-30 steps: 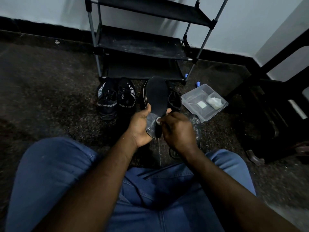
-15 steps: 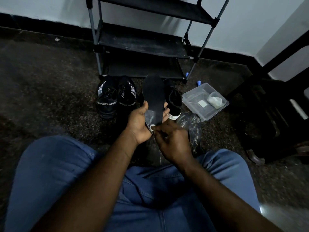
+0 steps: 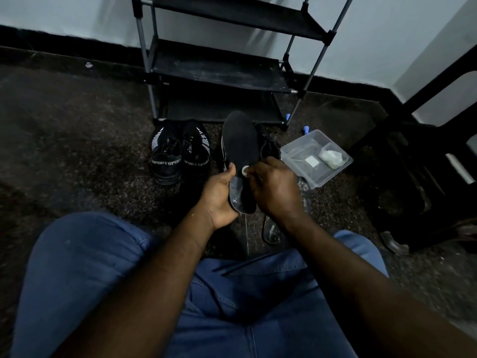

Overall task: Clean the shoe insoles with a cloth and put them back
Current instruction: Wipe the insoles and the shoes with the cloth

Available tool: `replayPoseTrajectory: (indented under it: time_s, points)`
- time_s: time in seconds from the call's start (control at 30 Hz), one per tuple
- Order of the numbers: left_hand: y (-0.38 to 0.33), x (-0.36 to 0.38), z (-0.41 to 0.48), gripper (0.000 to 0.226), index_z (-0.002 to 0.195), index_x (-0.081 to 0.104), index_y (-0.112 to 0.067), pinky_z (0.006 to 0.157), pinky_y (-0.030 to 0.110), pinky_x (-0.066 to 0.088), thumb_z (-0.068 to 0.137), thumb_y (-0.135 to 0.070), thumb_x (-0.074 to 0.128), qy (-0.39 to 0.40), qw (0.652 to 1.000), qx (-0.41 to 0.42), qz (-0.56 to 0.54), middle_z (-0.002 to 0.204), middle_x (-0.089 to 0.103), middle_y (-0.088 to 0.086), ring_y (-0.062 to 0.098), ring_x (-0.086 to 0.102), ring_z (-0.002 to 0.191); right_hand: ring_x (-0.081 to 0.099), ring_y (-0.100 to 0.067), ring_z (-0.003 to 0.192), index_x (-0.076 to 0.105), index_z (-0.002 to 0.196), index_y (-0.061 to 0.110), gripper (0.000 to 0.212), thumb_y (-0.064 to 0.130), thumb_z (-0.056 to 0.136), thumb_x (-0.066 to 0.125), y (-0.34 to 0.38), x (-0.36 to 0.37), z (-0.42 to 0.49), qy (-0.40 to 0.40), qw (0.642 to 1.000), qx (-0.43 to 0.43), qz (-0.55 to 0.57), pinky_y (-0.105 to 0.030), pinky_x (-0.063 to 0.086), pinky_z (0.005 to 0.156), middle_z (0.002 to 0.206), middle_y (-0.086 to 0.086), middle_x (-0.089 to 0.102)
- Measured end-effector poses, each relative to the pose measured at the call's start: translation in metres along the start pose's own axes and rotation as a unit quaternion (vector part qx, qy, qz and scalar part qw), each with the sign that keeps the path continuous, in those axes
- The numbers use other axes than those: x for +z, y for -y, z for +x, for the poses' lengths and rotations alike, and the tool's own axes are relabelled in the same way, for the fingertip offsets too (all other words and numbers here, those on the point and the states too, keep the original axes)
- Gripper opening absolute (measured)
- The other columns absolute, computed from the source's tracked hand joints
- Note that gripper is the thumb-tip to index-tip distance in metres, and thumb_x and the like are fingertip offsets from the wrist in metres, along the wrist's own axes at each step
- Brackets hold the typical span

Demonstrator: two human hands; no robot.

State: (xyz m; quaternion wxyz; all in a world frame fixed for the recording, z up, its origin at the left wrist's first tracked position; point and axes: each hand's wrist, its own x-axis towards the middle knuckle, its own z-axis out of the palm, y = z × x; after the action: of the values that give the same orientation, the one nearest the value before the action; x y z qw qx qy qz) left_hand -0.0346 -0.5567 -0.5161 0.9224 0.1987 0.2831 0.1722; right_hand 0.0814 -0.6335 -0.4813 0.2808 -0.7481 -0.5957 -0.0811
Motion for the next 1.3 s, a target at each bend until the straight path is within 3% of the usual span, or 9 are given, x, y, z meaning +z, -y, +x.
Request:
replayPoseTrajectory:
  time_s: [0.13,0.4,0.53,0.77,0.9,1.0,1.1,1.2,1.3]
  points:
    - [-0.006,0.004,-0.001,0.054,0.130,0.063,-0.011,0.078,0.032,0.055,0.107,-0.051,0.034,-0.010,1.000,0.009,-0.006,0.120,0.070,0.006,0.022,0.070,0.090,0.065,-0.027,0.070,0.080,0.088,0.013,0.012,0.017,0.086,0.068,0.007,0.001,-0.013,0.020,0.999,-0.023,0.021,-0.036,0.053,0.060,0.082,-0.008,0.067]
    - [-0.016,0.003,0.004,0.057,0.135,0.055,0.000,0.094,0.041,0.049,0.110,-0.044,0.029,-0.004,0.995,0.063,-0.079,0.128,0.068,0.013,0.029,0.052,0.136,0.067,-0.010,0.079,0.081,0.091,0.020,0.009,0.014,0.084,0.080,0.029,0.006,-0.053,0.036,0.987,0.048,0.147,-0.020,0.052,0.075,0.091,0.003,0.074]
    - [-0.014,0.006,0.002,0.057,0.129,0.060,0.000,0.090,0.039,0.053,0.109,-0.045,0.030,0.004,0.997,0.058,-0.056,0.115,0.074,0.014,0.026,0.064,0.117,0.067,-0.009,0.078,0.082,0.093,0.020,0.012,0.015,0.083,0.079,0.025,0.003,-0.050,0.056,0.986,0.050,0.149,-0.014,0.048,0.075,0.091,0.003,0.075]
    - [-0.003,0.001,0.004,0.061,0.138,0.059,-0.002,0.098,0.041,0.049,0.107,-0.048,0.034,0.009,1.000,0.017,-0.007,0.128,0.067,0.015,0.027,0.067,0.109,0.067,-0.023,0.074,0.080,0.088,0.018,0.007,0.021,0.087,0.074,0.007,0.003,-0.020,0.029,0.998,0.033,0.055,-0.032,0.052,0.066,0.087,-0.005,0.072]
    - [-0.002,0.001,0.006,0.066,0.087,0.083,-0.010,0.085,0.038,0.049,0.109,-0.044,0.031,0.016,1.000,0.009,0.001,0.094,0.077,0.011,0.023,0.075,0.081,0.064,-0.028,0.066,0.078,0.083,0.015,0.008,0.019,0.088,0.074,0.004,-0.001,0.005,-0.022,0.999,0.040,-0.003,-0.036,0.052,0.058,0.080,-0.008,0.069]
    - [-0.002,0.004,0.003,0.057,0.098,0.077,-0.010,0.084,0.038,0.050,0.109,-0.044,0.033,0.002,1.000,0.009,0.002,0.093,0.077,0.011,0.023,0.074,0.080,0.066,-0.029,0.069,0.080,0.087,0.016,0.008,0.016,0.085,0.072,0.005,0.001,0.002,0.004,1.000,0.027,0.002,-0.036,0.053,0.060,0.081,-0.009,0.069]
    - [-0.005,0.004,0.005,0.051,0.127,0.062,-0.008,0.096,0.040,0.051,0.107,-0.048,0.037,-0.023,0.999,0.028,0.005,0.102,0.074,0.012,0.025,0.069,0.094,0.067,-0.027,0.072,0.081,0.089,0.018,0.011,0.014,0.083,0.073,0.015,0.004,-0.020,0.037,0.998,0.018,0.040,-0.033,0.051,0.065,0.084,-0.008,0.072]
    - [-0.006,-0.001,0.011,0.059,0.124,0.066,-0.003,0.118,0.043,0.037,0.106,-0.051,0.036,-0.034,0.999,0.030,0.000,0.128,0.067,0.018,0.029,0.062,0.122,0.067,-0.020,0.076,0.081,0.089,0.020,0.014,0.014,0.080,0.072,0.031,0.005,-0.042,0.046,0.994,0.041,0.087,-0.024,0.048,0.072,0.086,-0.004,0.075]
    - [-0.006,-0.005,0.015,0.060,0.124,0.066,-0.001,0.120,0.045,0.035,0.106,-0.050,0.037,-0.040,0.998,0.039,-0.001,0.134,0.065,0.020,0.030,0.057,0.131,0.067,-0.010,0.081,0.082,0.091,0.021,0.016,0.012,0.080,0.075,0.035,0.003,-0.045,0.051,0.986,0.062,0.145,-0.009,0.043,0.078,0.090,0.001,0.077]
